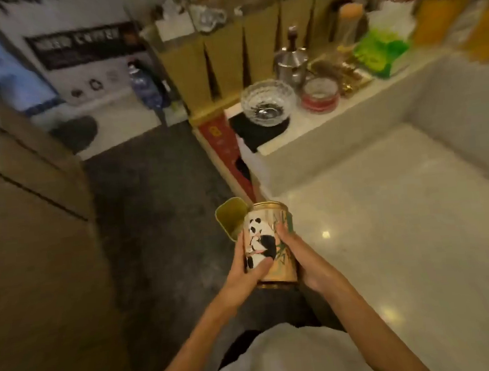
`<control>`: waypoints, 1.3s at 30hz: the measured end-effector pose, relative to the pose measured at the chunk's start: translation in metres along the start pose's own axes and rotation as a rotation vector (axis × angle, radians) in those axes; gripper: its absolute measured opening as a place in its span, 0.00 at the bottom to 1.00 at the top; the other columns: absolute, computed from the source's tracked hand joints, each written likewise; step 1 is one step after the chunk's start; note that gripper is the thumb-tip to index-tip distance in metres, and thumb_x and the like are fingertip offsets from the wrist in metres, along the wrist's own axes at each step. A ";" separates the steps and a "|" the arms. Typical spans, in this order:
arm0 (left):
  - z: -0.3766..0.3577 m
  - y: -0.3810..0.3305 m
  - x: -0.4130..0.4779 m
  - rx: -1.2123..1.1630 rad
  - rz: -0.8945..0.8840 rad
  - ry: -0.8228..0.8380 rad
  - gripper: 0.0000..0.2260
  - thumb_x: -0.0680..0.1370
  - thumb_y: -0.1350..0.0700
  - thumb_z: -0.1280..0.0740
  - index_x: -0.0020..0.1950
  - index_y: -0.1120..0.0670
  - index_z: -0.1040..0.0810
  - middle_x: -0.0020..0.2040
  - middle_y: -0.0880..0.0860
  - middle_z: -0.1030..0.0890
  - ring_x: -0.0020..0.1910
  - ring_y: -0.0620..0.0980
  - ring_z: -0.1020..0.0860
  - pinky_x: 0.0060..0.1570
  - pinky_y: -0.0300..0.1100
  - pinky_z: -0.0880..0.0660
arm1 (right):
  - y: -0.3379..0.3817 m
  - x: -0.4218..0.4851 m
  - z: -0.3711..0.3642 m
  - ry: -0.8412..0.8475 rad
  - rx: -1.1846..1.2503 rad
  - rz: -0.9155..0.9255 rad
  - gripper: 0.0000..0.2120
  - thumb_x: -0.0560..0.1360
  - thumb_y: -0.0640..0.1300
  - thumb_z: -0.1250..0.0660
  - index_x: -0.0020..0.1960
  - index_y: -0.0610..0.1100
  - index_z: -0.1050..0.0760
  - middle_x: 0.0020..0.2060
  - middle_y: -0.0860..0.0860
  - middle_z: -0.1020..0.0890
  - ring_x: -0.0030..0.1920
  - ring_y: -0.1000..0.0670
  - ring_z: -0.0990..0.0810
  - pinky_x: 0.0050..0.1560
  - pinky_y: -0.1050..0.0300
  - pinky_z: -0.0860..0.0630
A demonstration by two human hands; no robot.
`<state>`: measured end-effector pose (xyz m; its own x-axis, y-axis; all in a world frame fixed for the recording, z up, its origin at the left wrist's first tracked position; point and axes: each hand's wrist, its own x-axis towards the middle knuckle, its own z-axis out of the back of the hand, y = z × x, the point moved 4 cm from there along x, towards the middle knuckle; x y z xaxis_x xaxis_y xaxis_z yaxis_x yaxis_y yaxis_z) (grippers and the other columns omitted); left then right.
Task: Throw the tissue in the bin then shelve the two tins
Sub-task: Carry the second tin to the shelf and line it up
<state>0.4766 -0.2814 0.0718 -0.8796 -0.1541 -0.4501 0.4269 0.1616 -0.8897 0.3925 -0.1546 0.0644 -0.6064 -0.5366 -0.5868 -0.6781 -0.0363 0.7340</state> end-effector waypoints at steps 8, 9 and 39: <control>0.220 -0.025 -0.123 -0.213 -0.258 -0.540 0.34 0.77 0.57 0.30 0.68 0.32 0.48 0.63 0.37 0.30 0.55 0.31 0.22 0.46 0.30 0.22 | -0.011 0.056 -0.287 0.519 -0.338 -0.039 0.33 0.71 0.64 0.29 0.72 0.54 0.30 0.61 0.50 0.16 0.61 0.48 0.17 0.64 0.43 0.23; 0.243 -0.028 -0.143 -0.227 -0.281 -0.595 0.33 0.76 0.55 0.28 0.66 0.30 0.47 0.62 0.36 0.29 0.56 0.31 0.22 0.46 0.30 0.22 | -0.017 0.057 -0.320 0.586 -0.363 -0.038 0.32 0.72 0.64 0.30 0.72 0.53 0.30 0.62 0.49 0.17 0.62 0.47 0.18 0.66 0.43 0.25; 0.681 -0.234 -0.649 0.328 -0.445 -1.957 0.53 0.66 0.36 0.25 0.76 0.36 0.62 0.77 0.39 0.41 0.72 0.35 0.38 0.67 0.33 0.38 | -0.020 -0.148 -1.123 2.303 -0.665 0.506 0.24 0.73 0.55 0.29 0.67 0.63 0.32 0.61 0.58 0.17 0.62 0.54 0.19 0.58 0.61 0.21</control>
<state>1.0906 -0.8829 0.5206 0.3502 -0.7944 0.4962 0.5009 -0.2888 -0.8159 0.9620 -1.0214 0.5209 0.8950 -0.2342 0.3795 -0.2556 0.4279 0.8669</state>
